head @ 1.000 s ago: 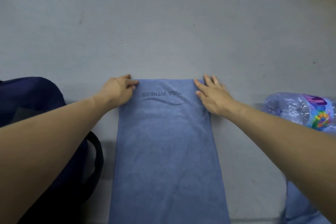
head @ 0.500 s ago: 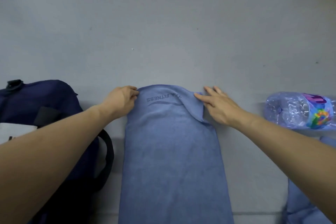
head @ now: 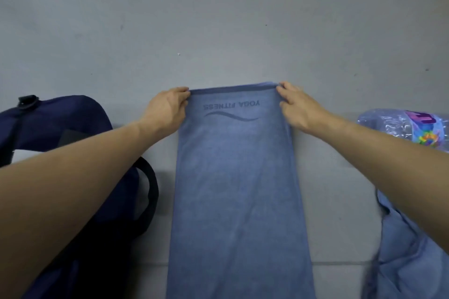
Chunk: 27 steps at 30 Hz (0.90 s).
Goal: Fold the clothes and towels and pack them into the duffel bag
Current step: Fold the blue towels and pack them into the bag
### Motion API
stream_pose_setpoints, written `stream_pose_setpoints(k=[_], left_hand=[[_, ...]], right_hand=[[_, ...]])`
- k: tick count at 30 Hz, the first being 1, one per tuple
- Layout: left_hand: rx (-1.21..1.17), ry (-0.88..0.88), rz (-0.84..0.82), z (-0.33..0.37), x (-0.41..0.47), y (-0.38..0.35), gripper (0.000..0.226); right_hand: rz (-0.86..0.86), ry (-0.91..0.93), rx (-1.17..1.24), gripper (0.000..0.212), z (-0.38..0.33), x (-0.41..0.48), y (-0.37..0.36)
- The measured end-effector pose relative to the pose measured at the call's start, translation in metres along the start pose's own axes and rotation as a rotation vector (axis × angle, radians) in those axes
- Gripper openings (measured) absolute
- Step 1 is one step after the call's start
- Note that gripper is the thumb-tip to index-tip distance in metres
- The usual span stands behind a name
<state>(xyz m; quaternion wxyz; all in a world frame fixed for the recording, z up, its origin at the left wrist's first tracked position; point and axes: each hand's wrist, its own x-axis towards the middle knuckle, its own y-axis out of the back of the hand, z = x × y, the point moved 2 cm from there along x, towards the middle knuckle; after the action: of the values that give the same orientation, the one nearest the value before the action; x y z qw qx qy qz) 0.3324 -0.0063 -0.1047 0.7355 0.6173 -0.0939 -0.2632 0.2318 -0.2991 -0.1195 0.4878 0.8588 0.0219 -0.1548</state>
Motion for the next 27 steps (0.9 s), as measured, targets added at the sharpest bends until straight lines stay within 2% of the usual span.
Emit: stream_pose_setpoints(k=[6,10,14,18,21,24,27], left_hand=[[-0.012,-0.069,0.147,0.031,-0.016,0.063,0.042],[0.011,-0.155,0.256,0.05,-0.078,0.094,0.044],[0.039,-0.248,0.174,0.065,-0.177,0.093,0.043],[0.051,-0.366,0.046,0.069,-0.267,0.058,0.044],[0.05,-0.402,-0.037,0.064,-0.31,0.018,0.051],[0.099,-0.444,-0.134,0.056,-0.343,-0.03,0.05],[0.126,-0.471,-0.225,0.045,-0.369,-0.064,0.051]], right_hand=[[0.158,-0.006,0.421,0.041,-0.033,-0.041,0.068],[0.193,0.023,0.48,0.046,-0.042,-0.109,0.092],[0.049,0.038,0.393,0.045,-0.044,-0.208,0.082],[-0.058,0.107,0.304,0.047,-0.022,-0.289,0.031],[-0.108,0.193,0.18,0.049,0.002,-0.327,-0.02],[-0.209,0.275,-0.003,0.055,0.023,-0.358,-0.068],[-0.257,0.334,-0.083,0.057,0.026,-0.384,-0.096]])
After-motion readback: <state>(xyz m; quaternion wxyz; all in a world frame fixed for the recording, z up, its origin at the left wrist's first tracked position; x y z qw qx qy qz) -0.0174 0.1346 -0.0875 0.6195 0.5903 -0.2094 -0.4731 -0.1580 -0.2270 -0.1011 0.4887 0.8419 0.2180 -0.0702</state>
